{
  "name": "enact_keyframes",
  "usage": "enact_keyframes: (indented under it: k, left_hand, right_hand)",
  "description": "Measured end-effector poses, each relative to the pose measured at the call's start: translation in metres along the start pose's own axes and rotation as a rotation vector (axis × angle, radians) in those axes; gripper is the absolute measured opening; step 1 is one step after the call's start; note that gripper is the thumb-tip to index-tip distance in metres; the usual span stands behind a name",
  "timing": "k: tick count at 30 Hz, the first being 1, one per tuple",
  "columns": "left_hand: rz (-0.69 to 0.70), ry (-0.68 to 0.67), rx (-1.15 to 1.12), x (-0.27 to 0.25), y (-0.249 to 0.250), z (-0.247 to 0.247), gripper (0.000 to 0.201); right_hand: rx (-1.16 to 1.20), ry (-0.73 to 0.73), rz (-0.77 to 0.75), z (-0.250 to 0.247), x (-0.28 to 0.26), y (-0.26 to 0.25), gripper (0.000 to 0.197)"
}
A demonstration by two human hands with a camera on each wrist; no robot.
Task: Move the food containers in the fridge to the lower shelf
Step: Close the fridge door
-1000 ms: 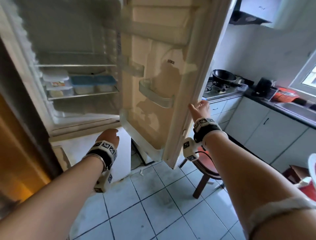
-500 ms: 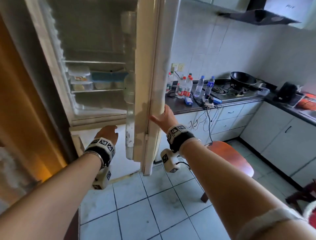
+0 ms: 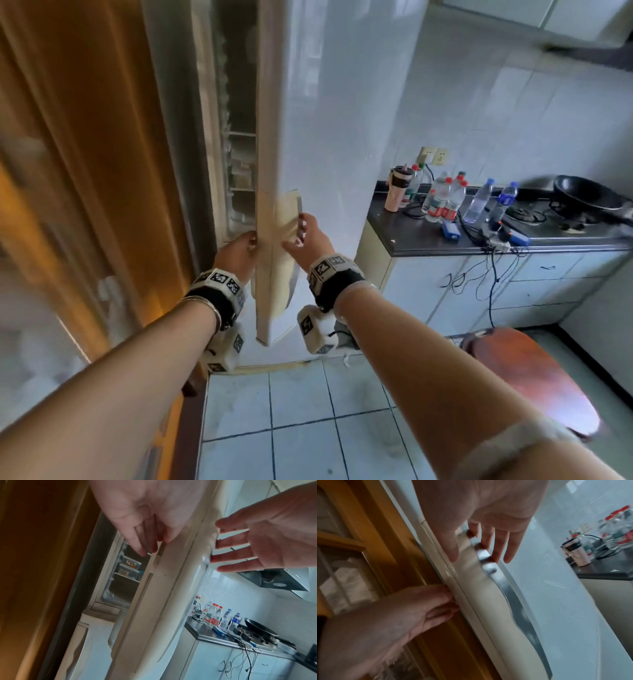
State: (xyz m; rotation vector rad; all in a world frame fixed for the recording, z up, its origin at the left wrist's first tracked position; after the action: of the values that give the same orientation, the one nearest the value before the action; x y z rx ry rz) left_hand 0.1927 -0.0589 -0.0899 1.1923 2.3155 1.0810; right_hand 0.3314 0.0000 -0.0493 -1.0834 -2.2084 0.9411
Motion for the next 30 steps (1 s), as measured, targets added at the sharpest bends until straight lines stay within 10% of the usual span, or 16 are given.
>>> enact_keyframes:
  k: [30]
  left_hand:
    - [0.09, 0.375, -0.076, 0.213, 0.043, -0.143, 0.086]
  right_hand:
    - [-0.597, 0.045, -0.159, 0.03, 0.203, -0.082, 0.07]
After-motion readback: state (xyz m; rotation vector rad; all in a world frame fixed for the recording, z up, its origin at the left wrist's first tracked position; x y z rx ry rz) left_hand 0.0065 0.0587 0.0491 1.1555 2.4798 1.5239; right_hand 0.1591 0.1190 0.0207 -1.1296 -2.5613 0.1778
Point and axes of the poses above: each hand's wrist, its own x-axis towards the middle knuckle, its own z-axis out of the palm, y = z × x, the point moved 9 cm from there along x, towards the middle knuckle, and after that the axes turned 6 degrees about -z, right-handed, at the moved point
